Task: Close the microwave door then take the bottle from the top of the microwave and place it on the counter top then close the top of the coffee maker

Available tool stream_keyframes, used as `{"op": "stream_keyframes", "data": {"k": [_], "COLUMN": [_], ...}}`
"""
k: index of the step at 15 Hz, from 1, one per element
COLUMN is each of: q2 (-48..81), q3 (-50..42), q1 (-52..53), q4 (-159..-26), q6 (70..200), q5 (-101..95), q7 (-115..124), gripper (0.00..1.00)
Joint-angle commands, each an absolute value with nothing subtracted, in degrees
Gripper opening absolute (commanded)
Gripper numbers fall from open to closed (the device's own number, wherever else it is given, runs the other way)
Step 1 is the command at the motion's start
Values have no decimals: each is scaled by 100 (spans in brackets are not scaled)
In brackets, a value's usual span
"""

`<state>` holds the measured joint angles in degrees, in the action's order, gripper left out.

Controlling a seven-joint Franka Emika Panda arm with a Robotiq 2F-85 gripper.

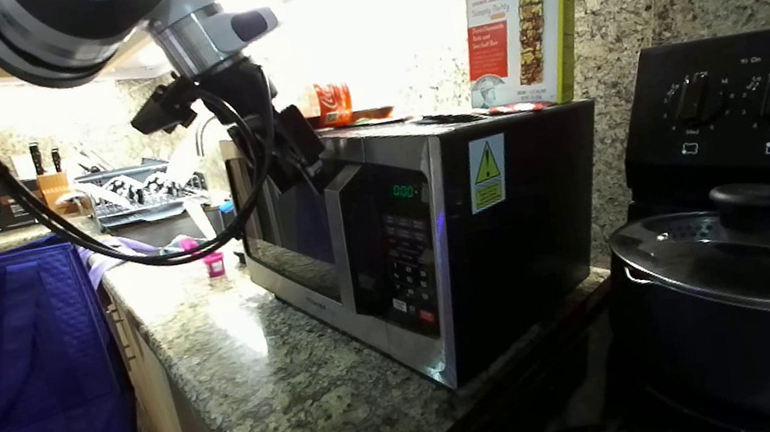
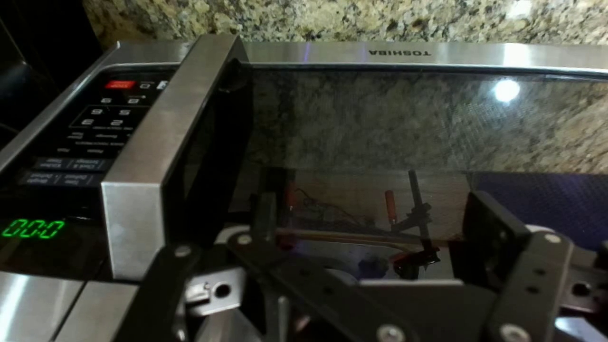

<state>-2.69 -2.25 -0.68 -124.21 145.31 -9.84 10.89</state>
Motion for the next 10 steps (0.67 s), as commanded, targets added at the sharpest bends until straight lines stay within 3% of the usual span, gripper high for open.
{"op": "stream_keyframes", "data": {"k": [1,10], "q2": [-788,-270], "q3": [-46,-180], "q1": [55,-118], "q4": [-12869,-12411], "q6": [14099,14515], "q5": [-636,-961], "q7": [740,1060], "gripper": [100,100]}}
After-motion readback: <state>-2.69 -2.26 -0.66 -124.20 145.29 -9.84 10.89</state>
